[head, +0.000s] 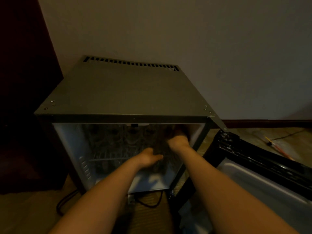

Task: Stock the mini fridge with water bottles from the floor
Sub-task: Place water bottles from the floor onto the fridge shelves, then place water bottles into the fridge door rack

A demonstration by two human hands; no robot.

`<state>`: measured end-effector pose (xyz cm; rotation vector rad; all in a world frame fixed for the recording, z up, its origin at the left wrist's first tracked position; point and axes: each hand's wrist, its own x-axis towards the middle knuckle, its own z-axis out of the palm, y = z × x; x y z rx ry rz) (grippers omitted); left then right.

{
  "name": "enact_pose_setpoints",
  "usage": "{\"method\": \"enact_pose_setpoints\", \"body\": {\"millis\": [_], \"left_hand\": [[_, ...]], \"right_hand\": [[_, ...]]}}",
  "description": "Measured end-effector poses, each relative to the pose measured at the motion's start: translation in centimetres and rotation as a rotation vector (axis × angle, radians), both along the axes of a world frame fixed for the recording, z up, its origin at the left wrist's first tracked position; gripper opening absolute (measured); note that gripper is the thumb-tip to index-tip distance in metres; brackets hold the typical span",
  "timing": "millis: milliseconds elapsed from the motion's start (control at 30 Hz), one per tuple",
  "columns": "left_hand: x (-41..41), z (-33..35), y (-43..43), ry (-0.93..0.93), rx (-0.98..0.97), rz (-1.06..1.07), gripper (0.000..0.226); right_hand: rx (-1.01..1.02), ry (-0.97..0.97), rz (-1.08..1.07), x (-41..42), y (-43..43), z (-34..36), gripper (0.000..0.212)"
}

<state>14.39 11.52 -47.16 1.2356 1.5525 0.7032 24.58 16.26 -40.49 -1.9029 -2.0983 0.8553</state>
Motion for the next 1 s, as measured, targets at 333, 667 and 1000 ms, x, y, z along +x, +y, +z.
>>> {"method": "enact_pose_setpoints", "body": {"millis": [333, 667, 1000], "left_hand": [[0.1, 5.1, -4.4, 0.214, 0.036, -0.025, 0.033], [2.9, 8.7, -11.0, 0.412, 0.041, -0.097, 0.032], [14.5, 16.1, -18.3, 0.394, 0.242, -0.245, 0.03]], "right_hand": [[0.022, 0.158, 0.101, 3.1, -5.1, 1.5, 0.031], [0.079, 0.123, 0.217, 7.9, -12.1, 4.8, 0.025], [0.146, 0.108, 0.201, 19.9, -20.7, 11.4, 0.025]]}}
